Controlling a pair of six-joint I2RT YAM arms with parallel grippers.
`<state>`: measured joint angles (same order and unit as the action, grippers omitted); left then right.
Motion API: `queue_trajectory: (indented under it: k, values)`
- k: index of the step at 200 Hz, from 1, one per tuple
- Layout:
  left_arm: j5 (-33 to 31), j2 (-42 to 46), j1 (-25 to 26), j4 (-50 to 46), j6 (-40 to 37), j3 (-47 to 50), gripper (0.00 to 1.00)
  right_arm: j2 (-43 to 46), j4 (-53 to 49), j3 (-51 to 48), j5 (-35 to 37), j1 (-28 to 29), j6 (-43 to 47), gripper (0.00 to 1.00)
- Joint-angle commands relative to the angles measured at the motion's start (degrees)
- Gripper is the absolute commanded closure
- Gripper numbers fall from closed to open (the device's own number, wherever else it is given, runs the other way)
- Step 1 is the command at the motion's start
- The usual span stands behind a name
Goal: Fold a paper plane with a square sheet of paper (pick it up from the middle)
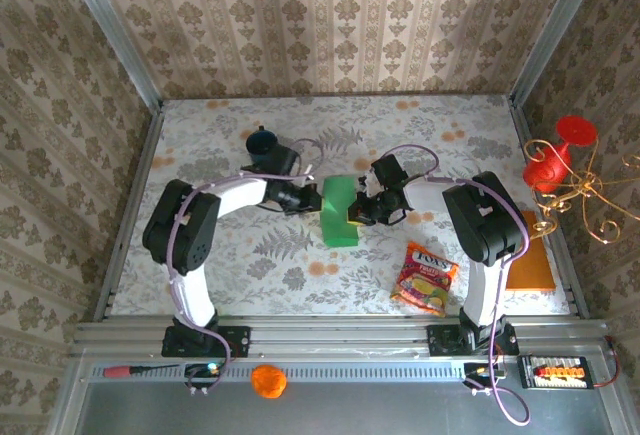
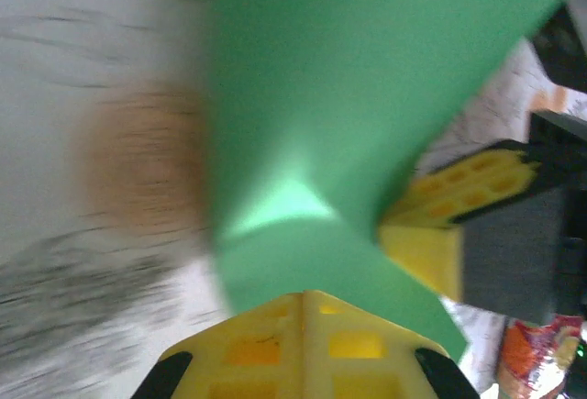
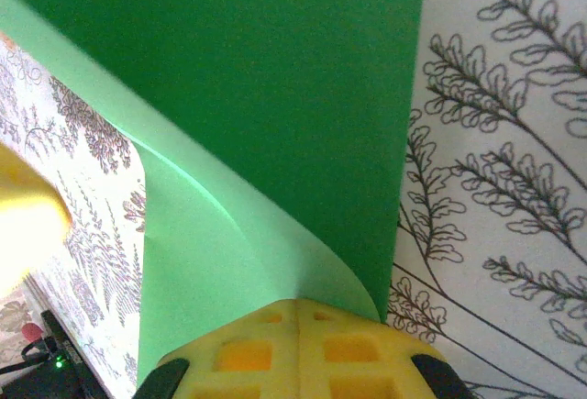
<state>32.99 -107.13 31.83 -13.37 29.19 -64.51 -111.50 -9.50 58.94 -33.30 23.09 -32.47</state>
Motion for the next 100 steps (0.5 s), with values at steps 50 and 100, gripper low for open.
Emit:
queue_trajectory:
  k: [50,100]
  values:
    - [-3.05,-9.48,2.06,4.31,3.16,-6.08,1.00,-8.81,-13.19,-5.49,20.43,-0.15,1.60,1.00]
    - [-4.54,-10.38,-3.42,5.40,1.23,-4.74,1.00,-9.20,-13.71,-5.56,21.07,-0.20,1.27,1.00]
